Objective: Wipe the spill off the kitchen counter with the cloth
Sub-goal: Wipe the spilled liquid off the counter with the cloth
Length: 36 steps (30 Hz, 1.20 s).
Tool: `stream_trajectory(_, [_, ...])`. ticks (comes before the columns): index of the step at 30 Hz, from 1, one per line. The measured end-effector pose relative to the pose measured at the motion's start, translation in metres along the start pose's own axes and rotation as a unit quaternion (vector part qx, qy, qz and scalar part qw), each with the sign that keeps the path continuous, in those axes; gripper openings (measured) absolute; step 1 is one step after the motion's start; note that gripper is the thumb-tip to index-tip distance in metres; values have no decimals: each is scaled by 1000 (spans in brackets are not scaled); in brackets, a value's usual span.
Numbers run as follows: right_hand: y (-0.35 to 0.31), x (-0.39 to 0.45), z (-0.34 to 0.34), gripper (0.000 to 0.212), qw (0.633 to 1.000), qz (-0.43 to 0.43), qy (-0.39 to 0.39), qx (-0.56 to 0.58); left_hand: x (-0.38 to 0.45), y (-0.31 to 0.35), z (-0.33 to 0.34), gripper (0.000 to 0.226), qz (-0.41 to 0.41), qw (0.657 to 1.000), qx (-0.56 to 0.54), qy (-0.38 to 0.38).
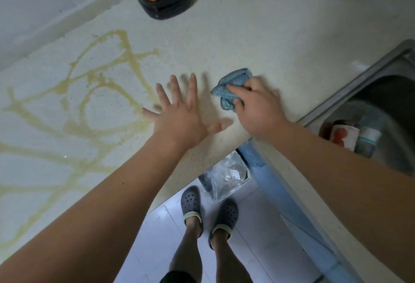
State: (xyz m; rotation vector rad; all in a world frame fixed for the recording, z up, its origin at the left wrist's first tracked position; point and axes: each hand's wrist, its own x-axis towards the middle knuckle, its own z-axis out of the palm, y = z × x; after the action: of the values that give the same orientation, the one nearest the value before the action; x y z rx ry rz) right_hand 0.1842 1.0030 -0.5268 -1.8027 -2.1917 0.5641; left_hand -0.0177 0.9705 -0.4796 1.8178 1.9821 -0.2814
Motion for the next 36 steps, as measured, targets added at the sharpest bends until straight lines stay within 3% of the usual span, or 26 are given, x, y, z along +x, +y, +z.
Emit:
stream_trajectory(2, [16, 13, -3, 45, 999, -15, 9, -33, 6, -5, 12, 140, -2, 1000, 0, -6])
stream_trajectory(6, [52, 44, -29, 43, 981, 182, 56, -38, 10, -11, 26, 137, 10, 1000, 8, -19])
stream_trajectory(7, [43, 38, -26, 43, 983, 175, 51, -34, 9, -10, 27, 135, 2, 1000, -8, -23])
stream_trajectory(10, [3, 3, -7, 46, 999, 32, -3, -19, 6, -3, 21, 131, -15, 999, -31, -31])
stream_trajectory(12, [2, -7, -1, 47, 999, -19, -2, -43, 9, -2, 20, 132, -20, 999, -19, -40])
stream_trajectory(17, [34, 23, -21, 46, 982, 183, 52, -19, 9, -3, 19, 132, -18, 999, -2, -51])
stream_trajectory(22, [-11, -11, 1, 46, 999, -25, -15, -30, 8, 0, 18, 133, -24, 999, 5, -45])
stream_trajectory(23, [-1, -6, -2, 46, 999, -20, -5, -39, 8, 0, 17, 134, -23, 999, 7, -47])
stream_trajectory(27, [44, 17, -22, 45, 976, 206, 72, -24, 10, -3, 20, 134, -19, 999, 6, -46])
stream_trajectory(28, [39, 14, -22, 45, 974, 215, 71, -8, 10, -3, 20, 135, -19, 999, 6, -47])
stream_trajectory(33, [-8, -30, -1, 47, 1000, 1, -8, -20, 10, -1, 18, 134, -26, 998, 1, -50])
stream_trajectory(34, [0, -28, -3, 47, 999, 0, 3, -36, 9, 0, 18, 134, -27, 998, 2, -51])
stream_trajectory(36, [30, -17, -10, 46, 995, 76, 38, -51, 9, -1, 18, 135, -27, 998, 5, -55])
